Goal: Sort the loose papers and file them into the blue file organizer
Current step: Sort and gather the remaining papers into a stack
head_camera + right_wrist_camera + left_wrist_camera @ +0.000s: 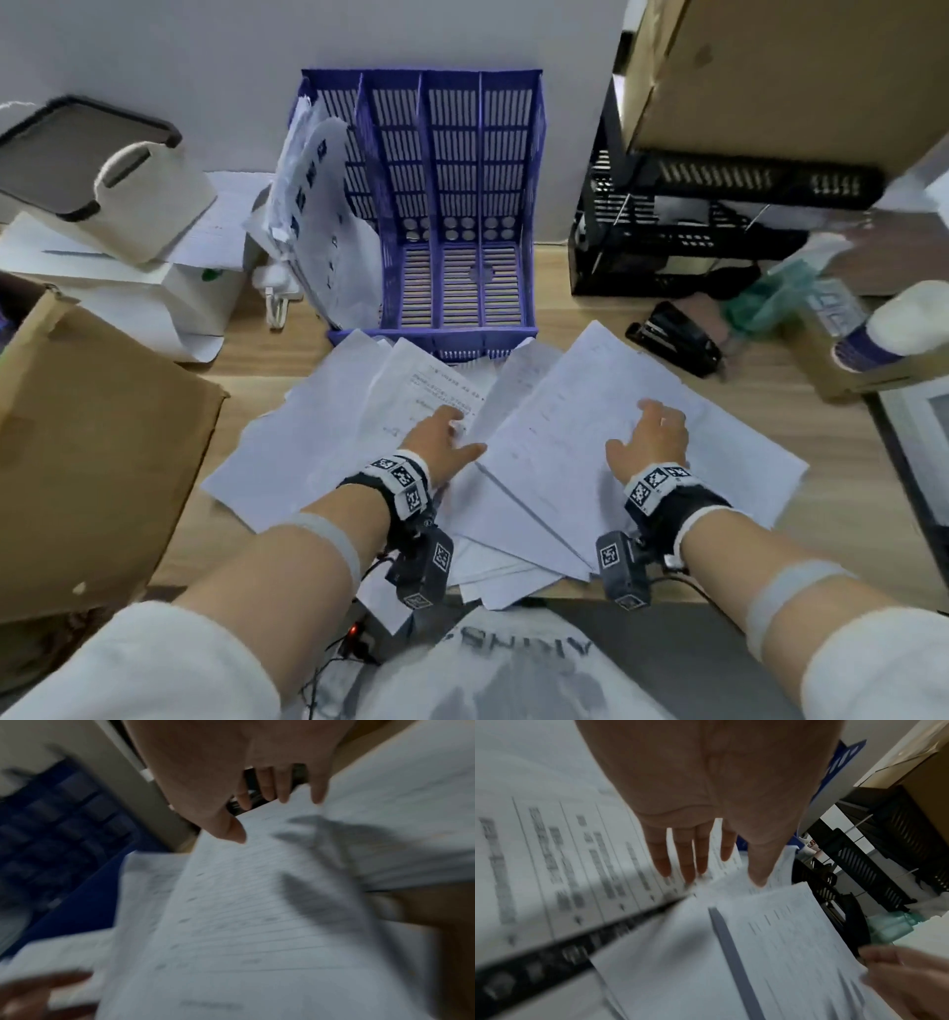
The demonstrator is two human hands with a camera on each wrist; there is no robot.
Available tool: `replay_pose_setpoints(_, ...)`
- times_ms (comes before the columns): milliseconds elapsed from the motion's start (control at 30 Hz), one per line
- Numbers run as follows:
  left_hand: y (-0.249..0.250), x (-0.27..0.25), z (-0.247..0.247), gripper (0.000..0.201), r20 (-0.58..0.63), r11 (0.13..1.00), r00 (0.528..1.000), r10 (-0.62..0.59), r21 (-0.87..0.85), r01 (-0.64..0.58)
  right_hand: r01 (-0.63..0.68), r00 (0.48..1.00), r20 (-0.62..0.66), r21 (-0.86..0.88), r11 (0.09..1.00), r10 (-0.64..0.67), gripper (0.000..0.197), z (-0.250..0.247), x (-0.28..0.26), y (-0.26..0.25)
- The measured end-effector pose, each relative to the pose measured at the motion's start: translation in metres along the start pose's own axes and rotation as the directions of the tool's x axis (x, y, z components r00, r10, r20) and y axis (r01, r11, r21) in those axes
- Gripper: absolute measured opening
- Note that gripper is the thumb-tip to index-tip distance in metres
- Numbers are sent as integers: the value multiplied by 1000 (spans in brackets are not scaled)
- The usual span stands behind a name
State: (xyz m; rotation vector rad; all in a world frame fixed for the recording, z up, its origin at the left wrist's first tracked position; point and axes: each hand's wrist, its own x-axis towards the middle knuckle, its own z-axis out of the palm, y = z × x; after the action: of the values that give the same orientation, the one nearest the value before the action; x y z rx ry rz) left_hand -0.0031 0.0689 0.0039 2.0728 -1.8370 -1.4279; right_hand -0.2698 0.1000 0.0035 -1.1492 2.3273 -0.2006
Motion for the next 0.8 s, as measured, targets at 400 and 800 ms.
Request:
replay_pose_setpoints(400,36,-14,64,37,-20,992,992,-127,0,127,-336,910,390,497,800,140,23,-6,-9,71)
replay_pose_setpoints(800,35,-24,66,42,54,934,977,-208,-287,215,-301,953,122,489,819,277,41,-20,8,122)
